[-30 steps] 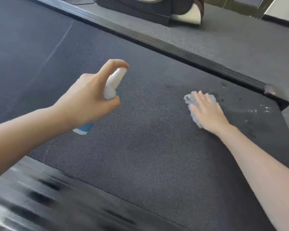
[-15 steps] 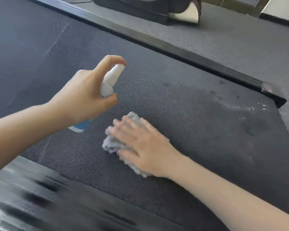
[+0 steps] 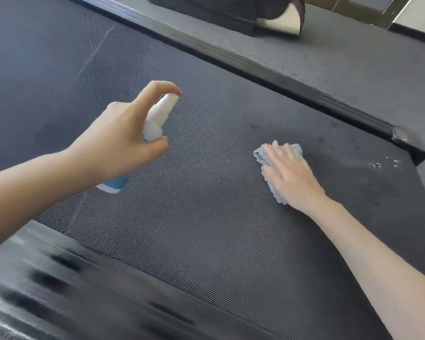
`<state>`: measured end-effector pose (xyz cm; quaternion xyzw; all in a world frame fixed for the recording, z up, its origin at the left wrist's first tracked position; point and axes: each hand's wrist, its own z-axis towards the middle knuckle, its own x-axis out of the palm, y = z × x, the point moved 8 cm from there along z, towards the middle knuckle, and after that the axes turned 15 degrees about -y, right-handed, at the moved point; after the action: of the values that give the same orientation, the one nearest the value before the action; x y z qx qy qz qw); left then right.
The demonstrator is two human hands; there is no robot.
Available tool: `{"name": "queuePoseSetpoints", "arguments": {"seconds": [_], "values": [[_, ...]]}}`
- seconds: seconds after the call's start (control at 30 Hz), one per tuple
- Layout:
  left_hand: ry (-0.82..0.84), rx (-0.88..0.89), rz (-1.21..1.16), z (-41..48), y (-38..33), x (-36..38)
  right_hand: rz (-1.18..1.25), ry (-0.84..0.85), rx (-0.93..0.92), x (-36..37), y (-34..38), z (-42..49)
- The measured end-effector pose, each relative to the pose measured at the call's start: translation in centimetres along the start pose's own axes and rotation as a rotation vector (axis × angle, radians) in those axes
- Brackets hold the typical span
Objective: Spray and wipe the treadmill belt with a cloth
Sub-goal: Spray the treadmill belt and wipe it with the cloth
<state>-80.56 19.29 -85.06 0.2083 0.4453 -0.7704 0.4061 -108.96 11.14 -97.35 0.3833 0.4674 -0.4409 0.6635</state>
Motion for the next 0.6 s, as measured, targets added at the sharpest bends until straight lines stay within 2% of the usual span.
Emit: {"name": "queuePoseSetpoints", "arguments": {"seconds": [0.17, 0.33, 0.43, 0.5, 0.6], "values": [[0.071, 0.084, -0.008, 0.2, -2.4, 2.6, 0.211, 0.064, -0.462, -1.3, 15.6, -6.7], [0.089, 0.114, 0.007, 0.5, -2.8, 3.4, 0.200, 0.039, -0.558, -0.8, 16.2, -5.0], [0.071, 0.126, 0.026, 1.3, -2.3, 3.6, 0.180, 0.038, -0.451, 0.2, 13.0, -0.2], [0.069, 0.142, 0.040, 2.1, -2.2, 4.1, 0.145, 0.033, -0.258, 1.2, 7.8, 4.3], [0.077, 0.144, 0.052, 3.7, -2.2, 5.1, -0.041, -0.094, 0.022, 0.7, -3.1, 8.2]]}}
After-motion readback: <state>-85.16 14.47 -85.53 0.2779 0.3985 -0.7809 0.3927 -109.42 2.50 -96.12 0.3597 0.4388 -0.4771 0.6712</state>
